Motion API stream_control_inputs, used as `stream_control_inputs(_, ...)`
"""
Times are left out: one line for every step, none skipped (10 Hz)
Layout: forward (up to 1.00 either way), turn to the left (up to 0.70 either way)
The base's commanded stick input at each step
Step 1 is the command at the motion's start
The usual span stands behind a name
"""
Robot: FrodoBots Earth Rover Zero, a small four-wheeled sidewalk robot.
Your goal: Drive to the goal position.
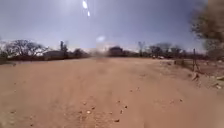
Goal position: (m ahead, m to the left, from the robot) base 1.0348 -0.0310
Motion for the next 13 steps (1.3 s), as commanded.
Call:
stream_control_inputs(1.00,0.00)
stream_control_inputs(1.00,0.00)
stream_control_inputs(1.00,0.00)
stream_control_inputs(1.00,0.00)
stream_control_inputs(1.00,0.00)
stream_control_inputs(1.00,0.00)
stream_control_inputs(1.00,0.00)
stream_control_inputs(1.00,0.00)
stream_control_inputs(1.00,0.00)
stream_control_inputs(1.00,0.00)
stream_control_inputs(1.00,0.00)
stream_control_inputs(1.00,-0.03)
stream_control_inputs(1.00,-0.12)
